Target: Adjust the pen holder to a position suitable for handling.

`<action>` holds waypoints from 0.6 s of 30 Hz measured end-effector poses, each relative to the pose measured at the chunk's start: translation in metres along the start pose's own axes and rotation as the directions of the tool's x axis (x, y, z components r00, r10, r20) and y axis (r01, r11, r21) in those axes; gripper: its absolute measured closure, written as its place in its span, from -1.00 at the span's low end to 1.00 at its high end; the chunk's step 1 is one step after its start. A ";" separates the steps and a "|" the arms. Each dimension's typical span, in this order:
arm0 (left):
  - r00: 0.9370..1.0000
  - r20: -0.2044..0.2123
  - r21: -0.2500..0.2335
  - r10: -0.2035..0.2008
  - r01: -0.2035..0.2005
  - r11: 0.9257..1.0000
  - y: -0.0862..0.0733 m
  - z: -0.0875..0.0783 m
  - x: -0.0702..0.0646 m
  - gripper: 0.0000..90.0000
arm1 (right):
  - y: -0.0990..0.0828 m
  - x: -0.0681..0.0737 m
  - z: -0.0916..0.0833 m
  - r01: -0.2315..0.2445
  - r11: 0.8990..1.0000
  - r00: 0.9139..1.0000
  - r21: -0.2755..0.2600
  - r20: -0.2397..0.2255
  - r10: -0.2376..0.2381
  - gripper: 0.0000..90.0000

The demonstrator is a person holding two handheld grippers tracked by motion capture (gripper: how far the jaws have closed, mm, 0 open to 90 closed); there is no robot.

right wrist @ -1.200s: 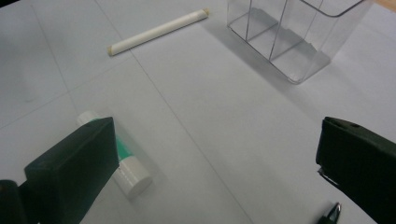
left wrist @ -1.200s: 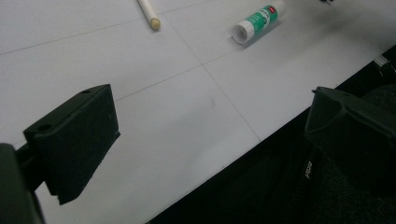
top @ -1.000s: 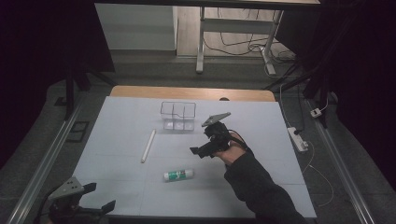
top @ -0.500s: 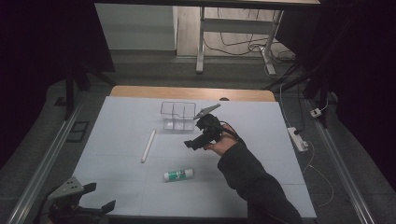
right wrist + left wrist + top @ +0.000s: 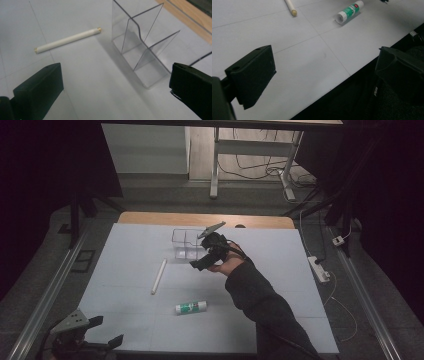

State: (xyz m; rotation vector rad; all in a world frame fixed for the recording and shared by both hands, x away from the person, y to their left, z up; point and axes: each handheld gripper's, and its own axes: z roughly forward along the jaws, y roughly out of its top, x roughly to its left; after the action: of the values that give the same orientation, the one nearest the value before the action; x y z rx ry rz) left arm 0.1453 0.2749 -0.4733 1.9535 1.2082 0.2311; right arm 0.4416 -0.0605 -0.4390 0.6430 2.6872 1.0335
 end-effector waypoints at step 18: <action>1.000 0.009 -0.005 -0.008 0.008 1.000 0.000 -0.001 0.001 -0.94 | 0.025 -0.020 0.033 0.076 0.997 0.997 0.019 -0.015 -0.076 -0.62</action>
State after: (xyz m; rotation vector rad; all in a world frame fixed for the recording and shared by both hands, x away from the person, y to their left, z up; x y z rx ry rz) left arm 0.1454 0.2764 -0.4736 1.9429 1.2084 0.2212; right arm 0.4783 -0.0335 -0.4458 0.5344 2.7142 0.9981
